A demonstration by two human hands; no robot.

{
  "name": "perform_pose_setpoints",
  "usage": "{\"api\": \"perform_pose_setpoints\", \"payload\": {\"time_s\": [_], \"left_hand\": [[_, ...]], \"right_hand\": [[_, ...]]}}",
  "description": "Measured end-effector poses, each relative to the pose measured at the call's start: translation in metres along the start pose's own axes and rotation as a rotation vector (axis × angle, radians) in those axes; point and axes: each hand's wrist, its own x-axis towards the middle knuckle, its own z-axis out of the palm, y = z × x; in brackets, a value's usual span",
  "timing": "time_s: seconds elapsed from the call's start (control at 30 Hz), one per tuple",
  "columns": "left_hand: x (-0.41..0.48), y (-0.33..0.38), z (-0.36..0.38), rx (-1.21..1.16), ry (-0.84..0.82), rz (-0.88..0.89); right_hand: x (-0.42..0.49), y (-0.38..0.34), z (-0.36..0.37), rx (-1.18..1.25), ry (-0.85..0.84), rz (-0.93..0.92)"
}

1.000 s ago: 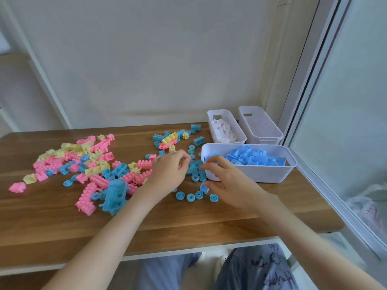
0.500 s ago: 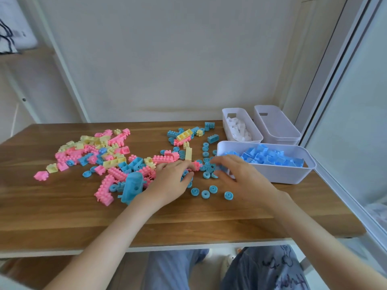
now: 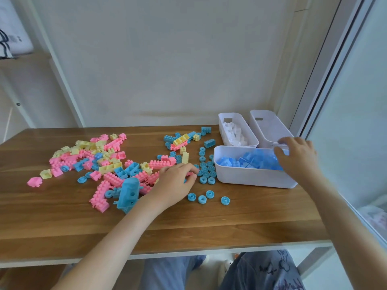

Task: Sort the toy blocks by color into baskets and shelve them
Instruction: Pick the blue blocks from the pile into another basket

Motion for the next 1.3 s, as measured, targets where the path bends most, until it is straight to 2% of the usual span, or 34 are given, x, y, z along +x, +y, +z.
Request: {"api": "perform_pose_setpoints", "payload": {"time_s": [0.13,0.33,0.4,0.53,0.7,0.83,1.1,1.3], "left_hand": [[0.000,0.004,0.002,-0.030,-0.005,-0.007],[-0.001,0.027,0.002,-0.131,0.049,0.040],[0.000,0.042,0.002,-0.180,0.048,0.092],[0.005,0.068,0.002,-0.254,0.014,0.132],[0.012,0.078,0.001,-0.389,-0.036,0.038],[0.008,0.070,-0.004,-0.617,-0.048,-0.128],[-0.002,0.052,-0.017,-0.680,0.018,-0.202],[-0.004,0.039,-0.035,-0.747,0.106,-0.236]], "right_hand": [[0.006,0.024,-0.010,0.244,-0.005,0.195],[0.005,0.027,-0.014,0.176,0.064,0.201],[0.003,0.033,-0.017,0.160,-0.017,0.318],[-0.005,0.038,-0.023,0.191,-0.325,0.486],[-0.003,0.041,-0.025,0.220,-0.303,0.419],[-0.005,0.039,-0.025,0.250,-0.292,0.364],[-0.006,0.008,-0.040,0.424,-0.217,0.217],[-0.001,-0.049,-0.036,0.530,-0.287,0.196]]}}
